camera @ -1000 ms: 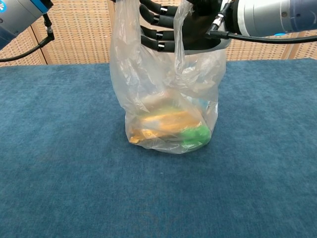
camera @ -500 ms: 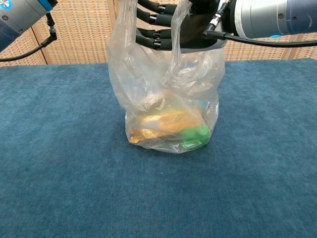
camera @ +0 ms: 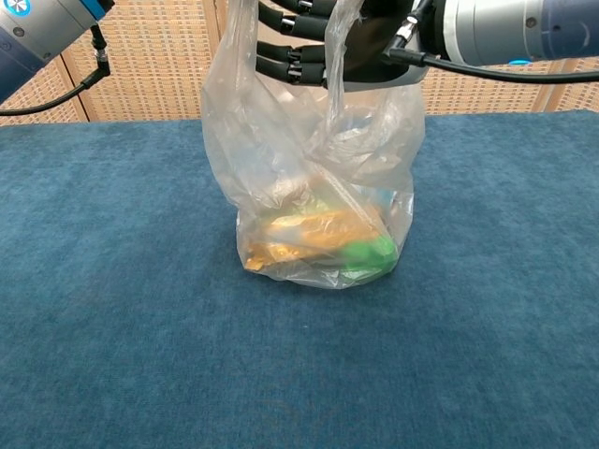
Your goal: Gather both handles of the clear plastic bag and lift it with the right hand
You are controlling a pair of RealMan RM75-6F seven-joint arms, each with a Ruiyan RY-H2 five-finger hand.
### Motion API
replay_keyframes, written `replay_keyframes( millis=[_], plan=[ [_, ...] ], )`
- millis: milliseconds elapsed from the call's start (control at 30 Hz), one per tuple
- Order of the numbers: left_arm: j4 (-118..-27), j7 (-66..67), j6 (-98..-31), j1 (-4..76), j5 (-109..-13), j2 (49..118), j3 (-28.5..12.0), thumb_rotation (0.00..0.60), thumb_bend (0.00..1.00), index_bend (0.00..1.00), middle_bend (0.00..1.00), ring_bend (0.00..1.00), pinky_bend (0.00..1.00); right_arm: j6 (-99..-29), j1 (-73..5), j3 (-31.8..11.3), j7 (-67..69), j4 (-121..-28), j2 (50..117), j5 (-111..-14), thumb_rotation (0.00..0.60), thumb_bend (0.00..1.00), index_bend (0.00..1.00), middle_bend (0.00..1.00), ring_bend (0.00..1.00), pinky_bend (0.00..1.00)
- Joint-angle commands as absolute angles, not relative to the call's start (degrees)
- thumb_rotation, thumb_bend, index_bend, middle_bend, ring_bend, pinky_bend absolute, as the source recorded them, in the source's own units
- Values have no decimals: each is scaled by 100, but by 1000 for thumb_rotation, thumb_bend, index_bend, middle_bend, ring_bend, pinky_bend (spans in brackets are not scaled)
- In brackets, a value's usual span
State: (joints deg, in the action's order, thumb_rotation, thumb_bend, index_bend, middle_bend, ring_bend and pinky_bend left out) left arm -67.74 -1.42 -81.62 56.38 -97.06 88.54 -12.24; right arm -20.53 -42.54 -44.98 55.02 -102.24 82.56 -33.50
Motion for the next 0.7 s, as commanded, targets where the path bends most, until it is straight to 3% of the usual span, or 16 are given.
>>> replay_keyframes(
  millis=[33, 700],
  plan=[
    [-6763, -158, -8151, 5645, -9684, 8863, -1246, 600, 587, 575, 0, 0, 0, -2041, -4236, -4539, 5523, -10226, 8266, -3370, 600, 1, 293, 392, 198, 273],
    [-6670, -93, -7885, 5804, -9463, 8934, -1439, 600, 586, 571, 0, 0, 0, -1811, -4279, -4494, 5438, -10172, 8331, -3543, 600, 1, 333, 392, 209, 273]
  ],
)
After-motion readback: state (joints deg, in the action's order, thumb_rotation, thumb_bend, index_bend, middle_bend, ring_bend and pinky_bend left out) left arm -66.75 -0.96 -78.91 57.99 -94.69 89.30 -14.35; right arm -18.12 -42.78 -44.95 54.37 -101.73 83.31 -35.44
